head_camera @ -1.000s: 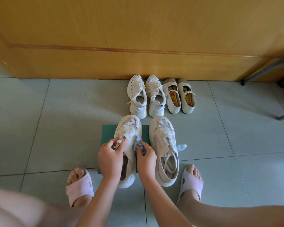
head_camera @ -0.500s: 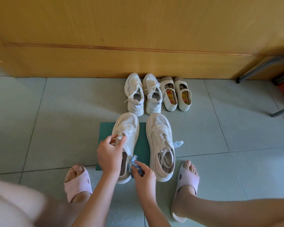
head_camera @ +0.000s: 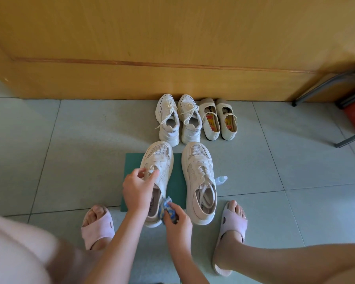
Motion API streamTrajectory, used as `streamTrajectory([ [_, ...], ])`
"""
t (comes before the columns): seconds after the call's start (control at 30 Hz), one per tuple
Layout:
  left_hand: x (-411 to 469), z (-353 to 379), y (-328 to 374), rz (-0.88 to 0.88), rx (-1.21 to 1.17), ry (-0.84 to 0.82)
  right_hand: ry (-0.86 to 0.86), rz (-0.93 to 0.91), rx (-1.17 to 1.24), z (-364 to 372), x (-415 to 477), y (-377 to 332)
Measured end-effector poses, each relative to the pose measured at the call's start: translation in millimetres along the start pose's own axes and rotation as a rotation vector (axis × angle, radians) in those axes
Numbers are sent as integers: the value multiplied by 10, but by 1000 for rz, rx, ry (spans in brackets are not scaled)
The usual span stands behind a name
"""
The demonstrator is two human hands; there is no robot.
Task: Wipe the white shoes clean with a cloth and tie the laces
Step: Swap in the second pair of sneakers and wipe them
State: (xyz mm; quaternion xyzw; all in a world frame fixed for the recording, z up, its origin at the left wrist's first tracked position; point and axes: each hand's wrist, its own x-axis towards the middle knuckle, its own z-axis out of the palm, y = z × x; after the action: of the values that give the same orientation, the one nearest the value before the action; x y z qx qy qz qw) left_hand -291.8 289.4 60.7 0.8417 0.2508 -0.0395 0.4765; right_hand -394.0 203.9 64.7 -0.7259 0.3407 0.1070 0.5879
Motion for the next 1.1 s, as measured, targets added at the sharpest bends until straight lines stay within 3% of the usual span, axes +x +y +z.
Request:
streamTrajectory([
  [0.17, -21, -11, 21, -32, -6, -28, -95, 25, 67, -166, -147, 38],
  [0.3, -34, -85, 102, -70, -29, -58, 26, -51, 289, -270, 14, -235],
  [0.43, -6, -263, 293, -98, -284, 3, 33, -123, 376, -258, 307, -764],
  [0.53, 134, -425, 479, -330, -663, -247, -32, -205, 244, -110, 497, -1092],
  [0.63, 256, -517, 580, -427, -835, -565, -115, -277, 194, 82, 613, -1290],
  [0.7, 295, -533, 597, -451, -910, -625, -164, -313, 143, 207, 680, -1314],
  [0.9, 486, -499, 365, -424, -977, -412, -161, -389, -210, 372, 827, -1189],
  [1.0, 628, -472, 233, -388, -886, -202, -67, -258, -348, 308, 755, -1100],
  [1.1, 765, -383, 176, -354, -753, -7, -81, -125, -616, 358, 663, -920],
])
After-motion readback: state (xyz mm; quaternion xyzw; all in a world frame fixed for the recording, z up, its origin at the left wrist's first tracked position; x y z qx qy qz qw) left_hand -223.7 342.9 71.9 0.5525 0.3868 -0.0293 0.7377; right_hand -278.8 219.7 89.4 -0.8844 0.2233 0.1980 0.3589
